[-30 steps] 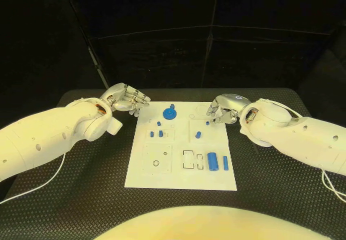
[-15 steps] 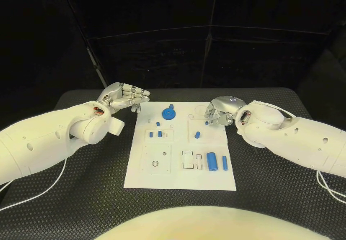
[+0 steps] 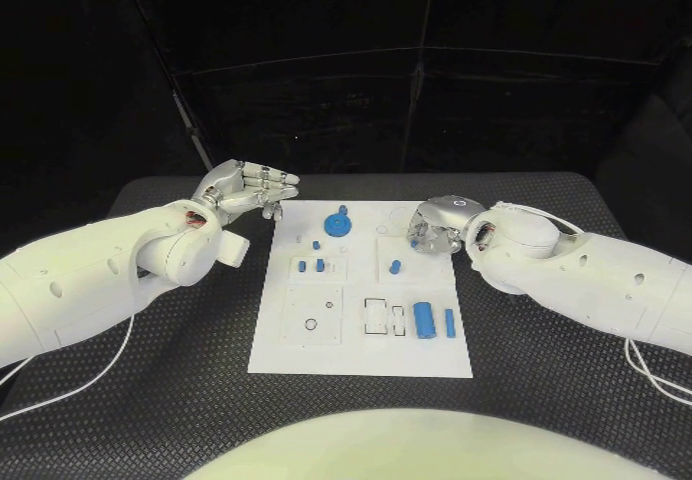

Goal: Assemble the parts on the task board

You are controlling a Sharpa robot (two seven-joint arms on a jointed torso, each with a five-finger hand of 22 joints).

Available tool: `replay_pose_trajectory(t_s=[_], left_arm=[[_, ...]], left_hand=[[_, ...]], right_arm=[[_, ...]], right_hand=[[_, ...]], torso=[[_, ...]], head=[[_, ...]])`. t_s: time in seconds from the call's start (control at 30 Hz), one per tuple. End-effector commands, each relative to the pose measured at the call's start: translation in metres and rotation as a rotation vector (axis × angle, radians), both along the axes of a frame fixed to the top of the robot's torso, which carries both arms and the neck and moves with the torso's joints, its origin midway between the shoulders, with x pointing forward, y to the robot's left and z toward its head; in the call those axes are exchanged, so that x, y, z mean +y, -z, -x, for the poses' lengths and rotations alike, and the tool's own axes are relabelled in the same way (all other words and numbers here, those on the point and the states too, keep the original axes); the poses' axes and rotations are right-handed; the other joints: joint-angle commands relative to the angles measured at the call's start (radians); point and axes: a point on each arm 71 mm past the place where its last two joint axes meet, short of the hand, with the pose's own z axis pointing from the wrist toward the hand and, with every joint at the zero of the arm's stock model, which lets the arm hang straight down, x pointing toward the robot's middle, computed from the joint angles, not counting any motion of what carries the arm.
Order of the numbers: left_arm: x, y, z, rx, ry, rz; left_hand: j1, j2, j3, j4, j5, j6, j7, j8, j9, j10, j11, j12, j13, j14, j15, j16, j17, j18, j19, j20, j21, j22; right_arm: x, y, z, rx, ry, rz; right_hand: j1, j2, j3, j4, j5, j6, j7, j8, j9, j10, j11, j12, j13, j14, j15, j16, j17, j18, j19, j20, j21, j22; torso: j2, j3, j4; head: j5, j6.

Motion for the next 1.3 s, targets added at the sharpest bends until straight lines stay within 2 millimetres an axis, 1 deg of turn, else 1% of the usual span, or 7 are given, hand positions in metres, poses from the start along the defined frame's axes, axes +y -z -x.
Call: replay_pose_trajectory(t_s=[0.03,0.37,0.77,0.9,0.97,1.03,1.3], left_arm=[[0.0,-0.003,0.0,-0.013,-0.011,0.033],[0.001,-0.003,-0.001,-0.011,-0.01,0.035],[0.0,-0.002,0.0,-0.005,-0.005,0.036],[0.0,-0.002,0.0,-0.004,-0.004,0.036],[0.0,-0.002,0.0,-0.004,-0.004,0.036],[0.001,-0.002,0.0,-0.004,-0.004,0.035],[0.002,-0.002,0.0,-0.002,-0.006,0.034]], left_hand=[[0.004,0.008,0.0,-0.008,-0.004,-0.001,0.003,0.001,-0.002,-0.004,0.001,0.004,0.001,-0.005,0.001,-0.007,-0.001,0.012,-0.008,-0.002,-0.002,-0.001],[0.005,0.009,0.0,-0.009,-0.004,-0.002,0.004,0.001,-0.002,-0.005,0.001,0.004,0.002,-0.007,0.001,-0.008,-0.003,0.012,-0.008,-0.002,-0.003,-0.002],[0.006,0.009,0.0,-0.011,-0.004,-0.003,0.005,0.0,-0.002,-0.007,0.002,0.005,0.002,-0.008,0.001,-0.01,-0.005,0.012,-0.008,-0.002,-0.004,-0.002],[0.007,0.01,0.001,-0.012,-0.003,-0.004,0.006,0.0,-0.002,-0.008,0.002,0.006,0.002,-0.009,0.002,-0.01,-0.007,0.012,-0.009,-0.001,-0.005,-0.003],[0.007,0.01,0.001,-0.012,-0.003,-0.004,0.006,0.0,-0.002,-0.008,0.002,0.006,0.002,-0.009,0.002,-0.01,-0.007,0.012,-0.009,-0.001,-0.005,-0.003],[0.007,0.01,0.001,-0.012,-0.003,-0.004,0.006,0.0,-0.002,-0.008,0.002,0.006,0.002,-0.009,0.002,-0.01,-0.007,0.012,-0.009,-0.001,-0.005,-0.003],[0.008,0.01,0.001,-0.014,-0.003,-0.004,0.006,0.0,-0.002,-0.009,0.003,0.006,0.002,-0.009,0.002,-0.011,-0.007,0.012,-0.009,-0.001,-0.006,-0.003]], right_arm=[[0.003,0.001,0.001,0.012,-0.019,0.015],[0.007,0.003,0.001,0.018,-0.019,0.016],[0.005,0.002,0.0,-0.014,0.006,0.033],[0.006,-0.001,0.001,-0.045,0.006,0.017],[0.007,-0.002,0.001,-0.053,0.004,0.011],[0.007,-0.004,0.002,-0.066,0.001,0.0],[0.01,-0.013,0.009,-0.104,-0.016,-0.048]], right_hand=[[0.008,-0.004,0.006,0.0,-0.007,0.006,0.001,-0.001,0.001,0.009,0.0,-0.004,-0.002,0.029,-0.008,0.004,0.001,-0.007,0.008,0.001,0.005,0.002],[-0.002,-0.011,0.03,0.001,-0.007,0.01,0.001,-0.005,0.0,0.02,0.0,-0.014,-0.011,0.03,-0.009,0.011,0.009,-0.009,0.01,0.001,0.014,0.012],[0.018,0.003,0.176,-0.055,-0.044,0.056,-0.008,-0.003,0.002,0.079,-0.011,-0.026,-0.018,0.036,-0.021,0.035,0.041,-0.017,0.03,-0.011,0.059,0.072],[-0.003,-0.02,0.251,-0.082,-0.045,0.06,-0.007,-0.012,0.001,0.088,-0.009,-0.038,-0.021,0.037,-0.02,0.041,0.047,-0.019,0.028,-0.01,0.076,0.09],[-0.003,-0.021,0.252,-0.082,-0.045,0.06,-0.007,-0.012,0.001,0.088,-0.008,-0.038,-0.021,0.037,-0.02,0.041,0.047,-0.019,0.027,-0.01,0.076,0.09],[-0.04,-0.038,0.317,-0.102,-0.045,0.066,-0.006,-0.018,0.001,0.096,-0.007,-0.048,-0.022,0.036,-0.018,0.043,0.048,-0.018,0.023,-0.01,0.088,0.1],[-0.1,-0.066,0.389,-0.139,-0.052,0.071,-0.003,-0.027,0.002,0.101,-0.007,-0.062,-0.022,0.036,-0.016,0.049,0.053,-0.019,0.02,-0.007,0.102,0.114]], torso=[[-0.001,0.0002,-0.0005],[-0.001,0.0005,-0.0002],[-0.001,0.0005,-0.0007],[-0.001,0.0012,-0.0006],[-0.001,0.0011,-0.0005],[-0.002,0.0008,-0.0006],[-0.002,0.0006,-0.0013]], head=[[0.001,-0.001],[0.0,-0.002],[-0.003,-0.005],[-0.003,-0.007],[-0.003,-0.007],[-0.004,-0.007],[-0.006,-0.008]])
